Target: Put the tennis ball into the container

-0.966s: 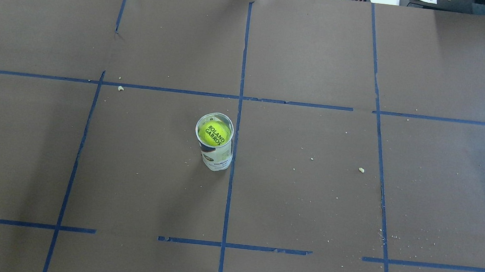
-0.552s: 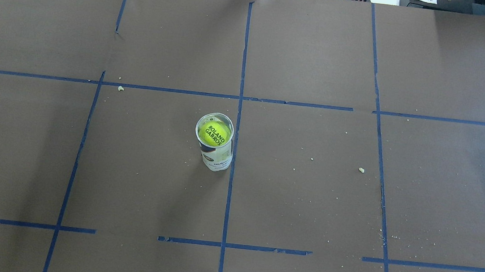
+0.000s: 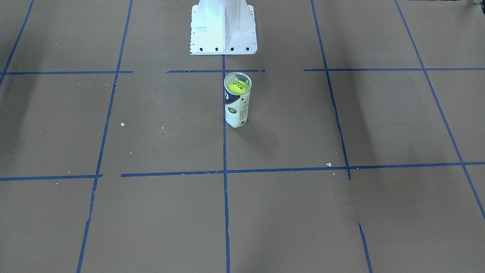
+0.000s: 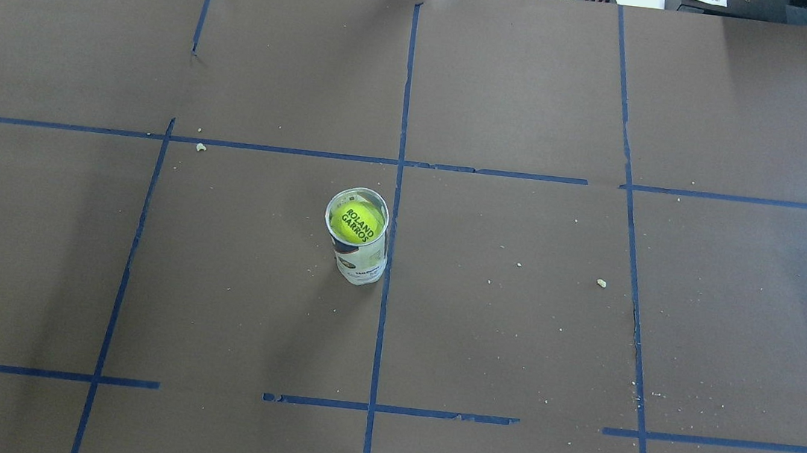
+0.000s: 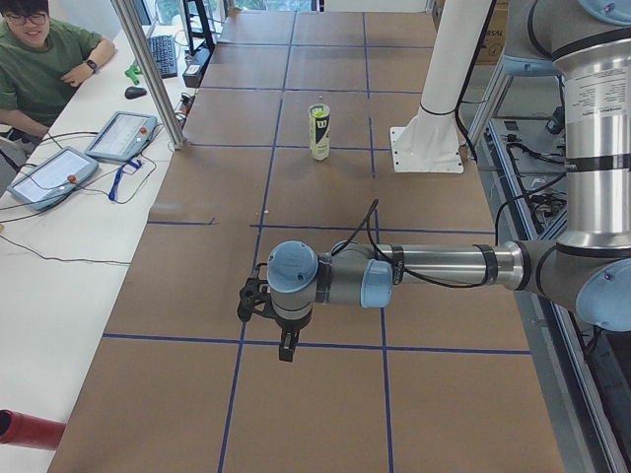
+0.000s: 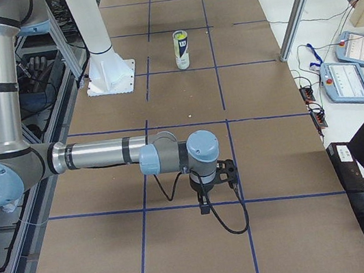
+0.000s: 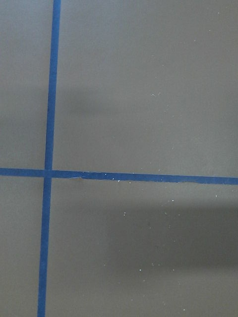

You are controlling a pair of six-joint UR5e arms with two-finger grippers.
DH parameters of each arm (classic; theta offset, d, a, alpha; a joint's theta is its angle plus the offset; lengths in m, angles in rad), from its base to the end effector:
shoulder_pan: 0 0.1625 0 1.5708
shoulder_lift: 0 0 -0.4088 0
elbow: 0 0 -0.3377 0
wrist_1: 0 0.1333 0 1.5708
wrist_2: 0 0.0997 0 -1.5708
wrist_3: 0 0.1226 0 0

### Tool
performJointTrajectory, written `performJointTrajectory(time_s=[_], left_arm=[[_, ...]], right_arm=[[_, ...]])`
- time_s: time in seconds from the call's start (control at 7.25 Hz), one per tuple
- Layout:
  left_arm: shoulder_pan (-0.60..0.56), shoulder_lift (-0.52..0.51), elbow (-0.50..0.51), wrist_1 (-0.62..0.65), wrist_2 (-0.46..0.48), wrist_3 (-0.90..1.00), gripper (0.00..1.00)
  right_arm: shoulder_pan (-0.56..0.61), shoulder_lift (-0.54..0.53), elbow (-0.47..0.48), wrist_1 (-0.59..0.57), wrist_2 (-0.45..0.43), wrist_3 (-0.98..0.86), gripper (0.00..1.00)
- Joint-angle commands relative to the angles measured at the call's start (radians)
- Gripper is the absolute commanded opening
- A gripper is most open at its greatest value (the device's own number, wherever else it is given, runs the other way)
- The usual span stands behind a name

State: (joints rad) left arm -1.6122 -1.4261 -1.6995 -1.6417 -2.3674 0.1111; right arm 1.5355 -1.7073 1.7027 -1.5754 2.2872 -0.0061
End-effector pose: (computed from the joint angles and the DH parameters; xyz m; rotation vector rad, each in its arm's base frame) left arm -0.0615 -0.3807 0.6525 0.1125 0.7904 0.0878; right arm 0.0393 -0.3825 0.6624 -0.0193 -0.7162 -0.0363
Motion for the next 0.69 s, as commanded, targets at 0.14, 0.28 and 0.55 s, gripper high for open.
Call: performJointTrajectory(time_s=[0.14,0.28,0.55], left_arm=[[-0.005,0.009,-0.003,0.005,0.030,-0.002,1.00],[-0.005,0.009,-0.015,0.005,0.030,-0.001,1.00],[-0.005,0.007,-0.034,0.005,0.030,-0.001,1.00]], right_arm=[[0.000,0.000,0.000,0.000,0.000,0.000,1.00],[0.000,0.000,0.000,0.000,0.000,0.000,1.00],[0.000,0.000,0.000,0.000,0.000,0.000,1.00]])
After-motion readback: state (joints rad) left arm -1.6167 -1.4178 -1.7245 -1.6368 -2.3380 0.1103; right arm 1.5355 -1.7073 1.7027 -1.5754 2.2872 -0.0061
